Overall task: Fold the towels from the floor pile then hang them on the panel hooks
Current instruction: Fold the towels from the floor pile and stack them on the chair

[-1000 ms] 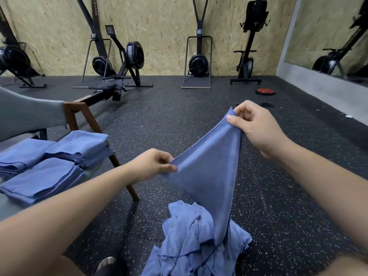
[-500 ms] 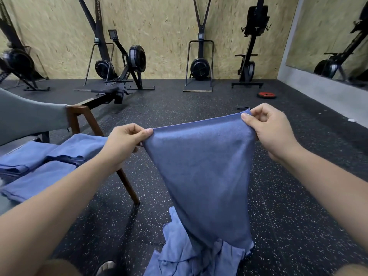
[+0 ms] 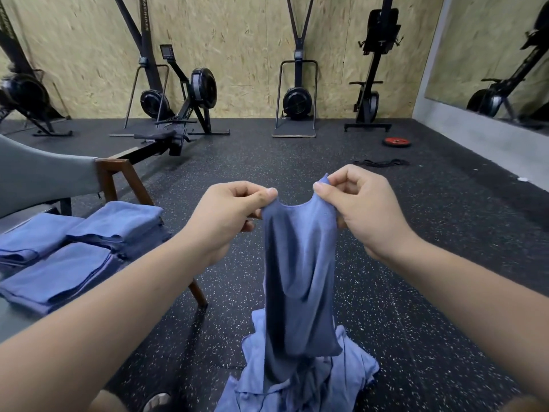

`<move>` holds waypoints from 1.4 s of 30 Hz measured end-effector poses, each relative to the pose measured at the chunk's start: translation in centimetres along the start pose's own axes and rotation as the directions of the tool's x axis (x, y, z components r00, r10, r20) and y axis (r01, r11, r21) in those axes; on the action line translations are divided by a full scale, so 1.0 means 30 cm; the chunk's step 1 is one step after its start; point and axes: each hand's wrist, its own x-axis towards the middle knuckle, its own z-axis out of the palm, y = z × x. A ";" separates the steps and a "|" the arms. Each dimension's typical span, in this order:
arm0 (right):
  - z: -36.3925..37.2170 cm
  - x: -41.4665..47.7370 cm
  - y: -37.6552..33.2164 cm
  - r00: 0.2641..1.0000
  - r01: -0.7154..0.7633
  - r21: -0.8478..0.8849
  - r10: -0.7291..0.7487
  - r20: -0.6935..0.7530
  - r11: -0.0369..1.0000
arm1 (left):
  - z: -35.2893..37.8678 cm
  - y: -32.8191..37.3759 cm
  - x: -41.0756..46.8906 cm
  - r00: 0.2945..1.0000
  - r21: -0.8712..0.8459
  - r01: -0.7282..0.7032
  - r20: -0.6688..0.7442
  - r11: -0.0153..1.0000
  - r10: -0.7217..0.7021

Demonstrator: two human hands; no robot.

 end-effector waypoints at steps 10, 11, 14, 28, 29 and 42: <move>0.059 -0.047 -0.006 0.992 0.045 -0.102 -0.032 0.120 0.994 | 0.056 0.007 -0.029 0.988 0.057 -0.153 0.004 0.987 0.153; 0.061 -0.051 -0.009 0.991 0.043 -0.099 -0.030 0.127 0.994 | 0.058 0.007 -0.030 0.985 0.062 -0.170 -0.005 0.983 0.171; 0.070 -0.059 -0.021 0.986 0.056 -0.132 -0.034 0.166 0.990 | 0.067 0.014 -0.036 0.974 0.101 -0.222 -0.019 0.970 0.225; 0.070 -0.093 -0.053 0.961 0.095 -0.097 -0.066 0.268 0.991 | 0.056 0.039 -0.037 0.941 0.317 -0.298 -0.058 0.900 0.332; 0.066 -0.084 -0.052 0.966 0.146 -0.178 -0.102 0.237 0.973 | 0.054 0.045 -0.038 0.949 0.304 -0.286 -0.042 0.909 0.313; -0.057 0.011 0.013 0.830 0.233 -0.562 0.139 0.540 0.794 | -0.056 0.067 -0.021 0.977 0.210 -0.211 0.056 0.955 0.204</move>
